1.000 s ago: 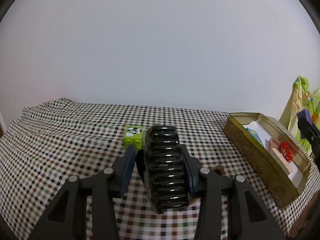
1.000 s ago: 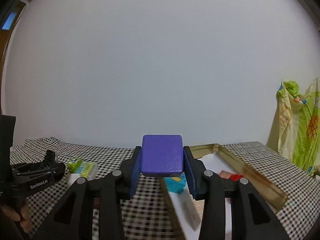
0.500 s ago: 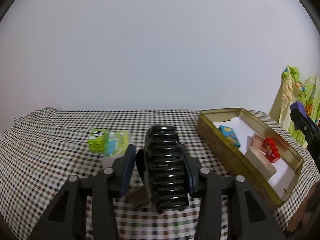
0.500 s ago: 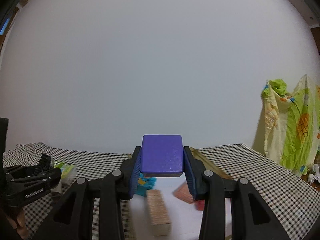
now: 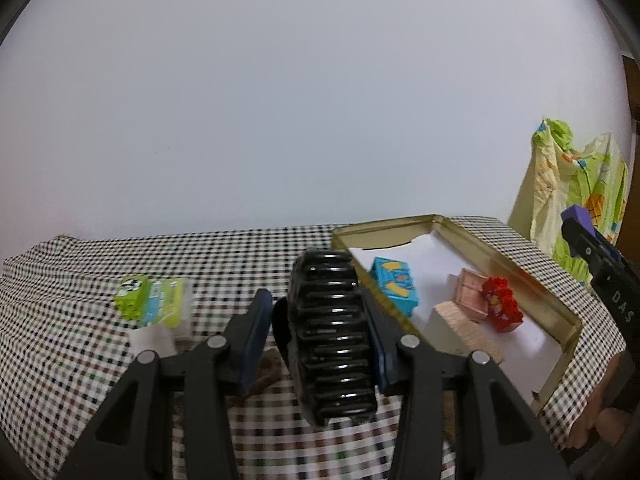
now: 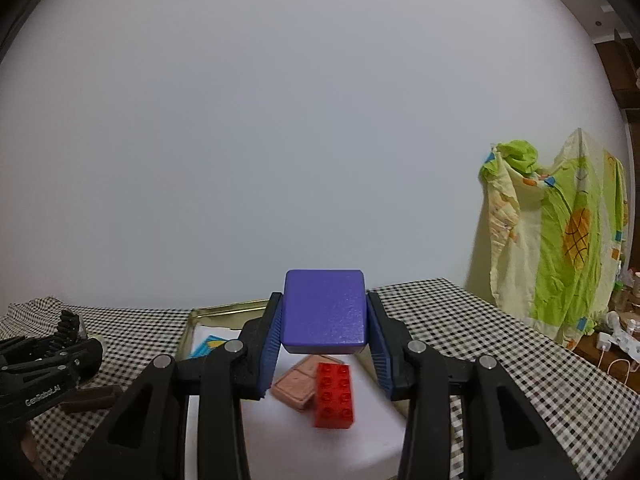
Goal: Organize rigid objects
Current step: 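Carry the hair clip and purple cube over the tin tray with both tools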
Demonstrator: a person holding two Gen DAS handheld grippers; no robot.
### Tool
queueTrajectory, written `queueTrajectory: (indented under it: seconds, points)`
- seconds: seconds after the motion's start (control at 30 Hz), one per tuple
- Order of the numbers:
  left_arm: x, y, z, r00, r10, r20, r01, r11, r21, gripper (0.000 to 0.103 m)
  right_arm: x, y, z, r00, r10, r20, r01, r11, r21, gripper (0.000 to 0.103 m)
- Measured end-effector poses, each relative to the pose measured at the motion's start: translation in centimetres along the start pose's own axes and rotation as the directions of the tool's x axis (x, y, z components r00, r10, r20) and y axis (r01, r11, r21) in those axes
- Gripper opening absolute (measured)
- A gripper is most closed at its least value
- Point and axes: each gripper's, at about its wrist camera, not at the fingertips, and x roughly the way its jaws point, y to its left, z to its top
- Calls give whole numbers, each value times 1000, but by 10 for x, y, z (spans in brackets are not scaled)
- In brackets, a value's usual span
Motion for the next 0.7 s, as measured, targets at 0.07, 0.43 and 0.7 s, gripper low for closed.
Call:
queueTrajectory:
  seconds: [0.07,0.43,0.7]
  points:
    - [0,-4,1,1000,-11,1,11,1000,5,43,-16,6,2,1000,-10,2,10,1000,-2,43]
    - [-6,-43,10,998,-59,7,59,998,29,43,-25,-21,5,997,-82,-2,82,996,-31,43]
    - [-6,-87,8,990,-137,-21,137,990,43,43,-14,-35,0,997,-65,-52,61,995,-79,43]
